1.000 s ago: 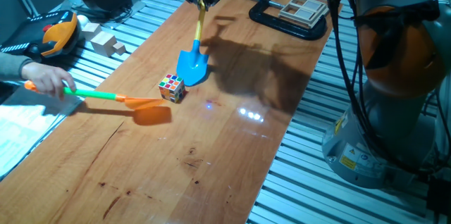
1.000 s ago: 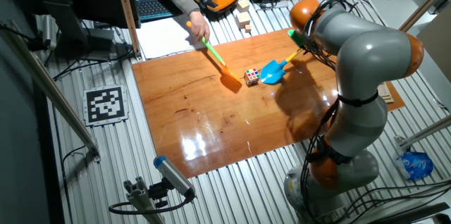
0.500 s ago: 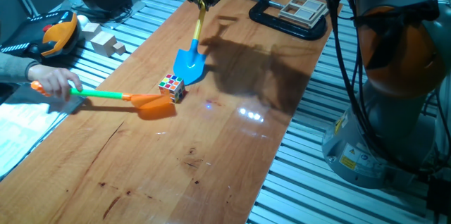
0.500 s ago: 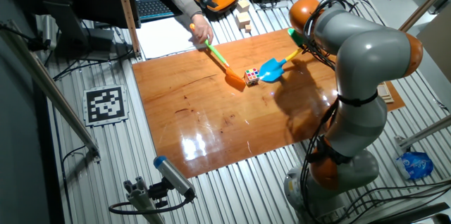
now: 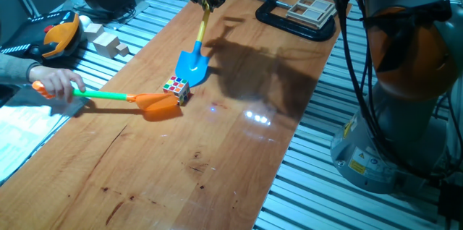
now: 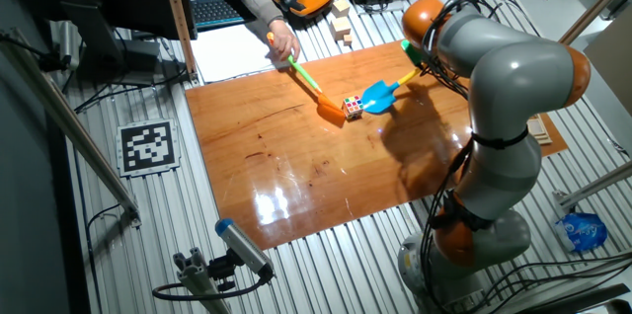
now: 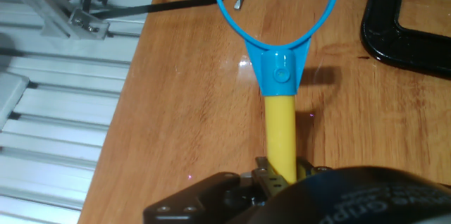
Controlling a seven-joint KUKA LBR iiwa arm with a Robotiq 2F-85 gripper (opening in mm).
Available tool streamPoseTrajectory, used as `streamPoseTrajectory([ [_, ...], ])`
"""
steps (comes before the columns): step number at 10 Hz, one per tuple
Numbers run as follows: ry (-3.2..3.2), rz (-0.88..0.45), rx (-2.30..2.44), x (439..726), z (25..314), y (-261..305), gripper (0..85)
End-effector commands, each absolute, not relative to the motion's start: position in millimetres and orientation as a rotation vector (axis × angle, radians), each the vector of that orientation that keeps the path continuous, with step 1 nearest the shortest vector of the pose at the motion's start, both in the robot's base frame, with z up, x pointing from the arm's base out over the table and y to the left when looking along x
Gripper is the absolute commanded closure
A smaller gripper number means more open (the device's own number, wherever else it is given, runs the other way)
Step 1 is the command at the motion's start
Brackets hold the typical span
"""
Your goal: Use a shovel to scoop up an object
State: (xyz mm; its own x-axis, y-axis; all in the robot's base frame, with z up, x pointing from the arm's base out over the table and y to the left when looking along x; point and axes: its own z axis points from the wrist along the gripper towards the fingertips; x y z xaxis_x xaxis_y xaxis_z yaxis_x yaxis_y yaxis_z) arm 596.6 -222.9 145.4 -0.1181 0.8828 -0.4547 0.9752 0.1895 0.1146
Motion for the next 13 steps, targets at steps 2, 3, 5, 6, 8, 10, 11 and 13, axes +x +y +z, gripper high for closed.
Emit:
streamPoseTrajectory([
  [2,2.037,-0.297,1.744,597.9,145.2,-220.4,85.0],
  [3,2.035,-0.296,1.745,598.4,145.2,-219.3,85.0],
  [5,2.034,-0.293,1.758,599.6,145.4,-216.2,85.0],
  [6,2.037,-0.298,1.765,600.1,145.6,-214.9,85.0],
  [8,2.042,-0.293,1.771,600.9,145.0,-212.8,85.0],
  [10,2.046,-0.291,1.770,601.7,144.4,-211.1,85.0],
  [11,2.048,-0.288,1.772,602.3,143.5,-209.5,85.0],
  [13,2.058,-0.280,1.767,603.1,142.8,-207.9,85.0],
])
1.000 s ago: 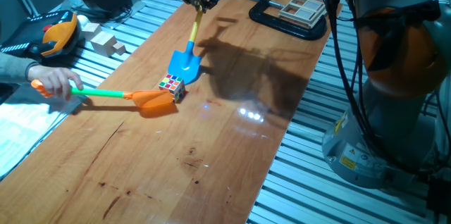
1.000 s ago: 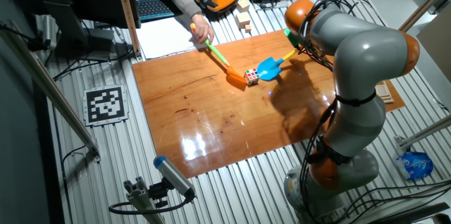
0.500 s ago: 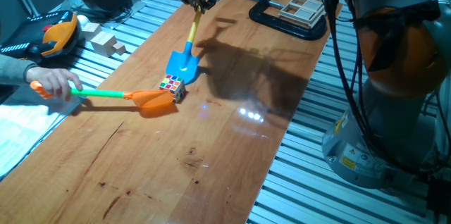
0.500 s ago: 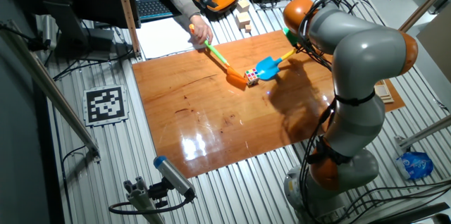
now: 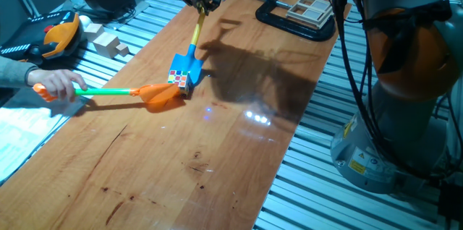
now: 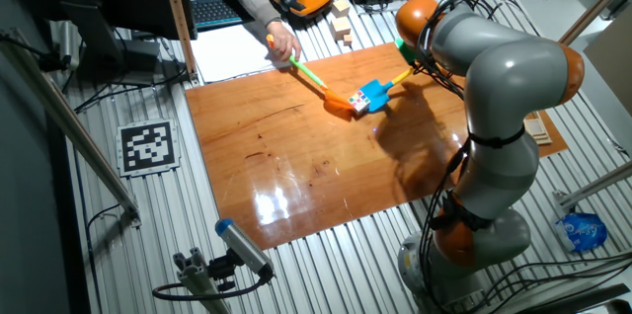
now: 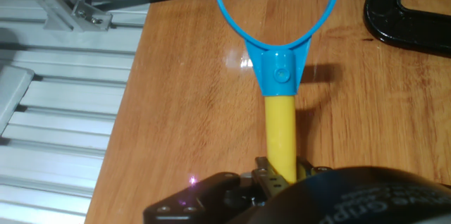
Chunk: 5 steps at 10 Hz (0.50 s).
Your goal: Use a shovel to scoop up an object
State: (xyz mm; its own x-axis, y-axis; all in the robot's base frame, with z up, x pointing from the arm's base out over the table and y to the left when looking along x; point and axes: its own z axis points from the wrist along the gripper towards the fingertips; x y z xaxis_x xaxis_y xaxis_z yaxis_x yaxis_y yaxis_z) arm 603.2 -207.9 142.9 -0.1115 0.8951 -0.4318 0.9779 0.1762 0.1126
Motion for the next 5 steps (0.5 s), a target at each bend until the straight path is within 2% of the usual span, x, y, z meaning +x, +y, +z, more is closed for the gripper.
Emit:
streamPoseTrajectory([
  [1,2.069,-0.279,1.765,603.5,142.6,-207.2,85.0],
  [5,2.178,-0.258,1.817,605.8,134.4,-204.1,85.0],
])
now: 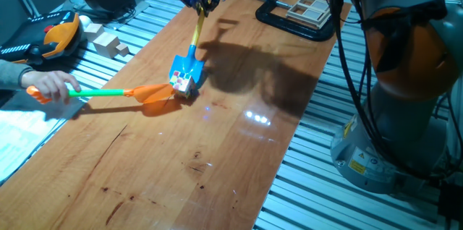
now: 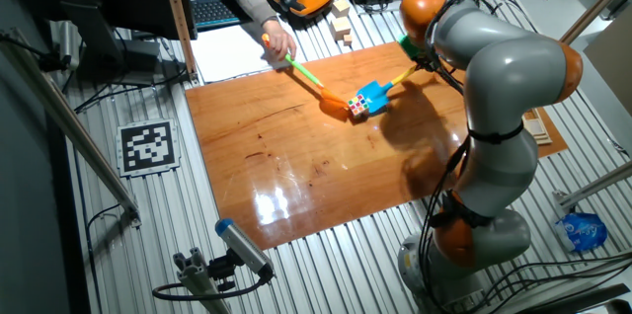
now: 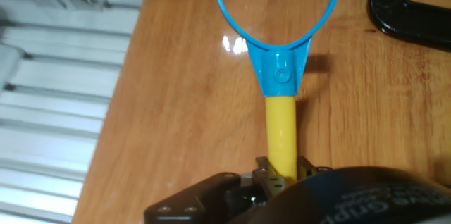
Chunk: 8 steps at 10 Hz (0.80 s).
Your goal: Use a shovel to scoop up an object
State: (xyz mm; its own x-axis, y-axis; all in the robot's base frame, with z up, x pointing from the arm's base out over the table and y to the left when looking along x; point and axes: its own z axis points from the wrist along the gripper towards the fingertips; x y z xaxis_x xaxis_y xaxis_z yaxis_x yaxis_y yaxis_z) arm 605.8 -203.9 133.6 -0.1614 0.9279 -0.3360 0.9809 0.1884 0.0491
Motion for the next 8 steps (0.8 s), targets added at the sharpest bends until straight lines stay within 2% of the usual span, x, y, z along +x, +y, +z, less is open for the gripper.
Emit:
streamPoseTrajectory([
  [1,2.187,-0.253,1.813,606.6,130.0,-203.0,85.0],
  [5,2.249,-0.231,1.828,608.3,108.0,-198.3,85.0],
  [8,2.304,-0.219,1.858,609.7,103.9,-193.0,85.0],
])
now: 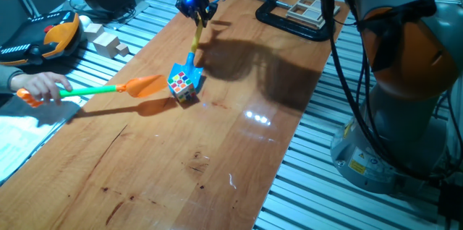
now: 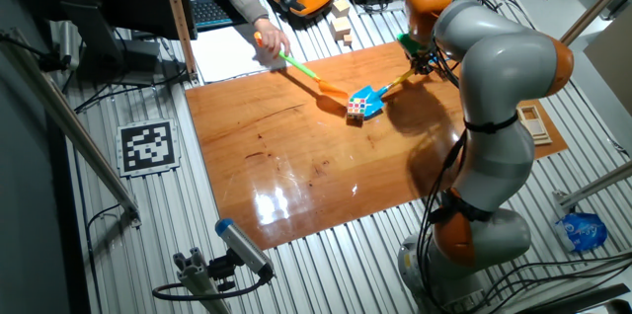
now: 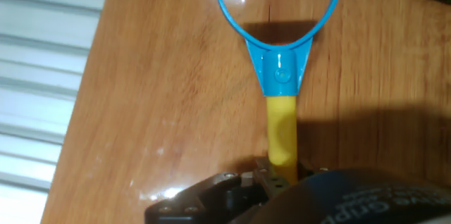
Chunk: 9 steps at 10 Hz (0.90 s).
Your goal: Use a shovel to scoop up an object
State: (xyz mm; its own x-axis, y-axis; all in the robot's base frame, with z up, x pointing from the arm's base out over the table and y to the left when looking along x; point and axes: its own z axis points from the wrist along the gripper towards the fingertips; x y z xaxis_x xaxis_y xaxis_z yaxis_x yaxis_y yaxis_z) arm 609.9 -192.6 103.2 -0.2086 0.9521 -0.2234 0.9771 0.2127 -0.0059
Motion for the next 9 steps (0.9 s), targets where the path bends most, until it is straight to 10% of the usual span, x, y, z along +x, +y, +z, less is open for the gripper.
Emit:
streamPoseTrajectory([
  [1,2.321,-0.212,1.859,610.5,101.9,-191.3,85.0],
  [9,2.369,-0.157,1.618,612.3,99.3,-180.0,85.0],
])
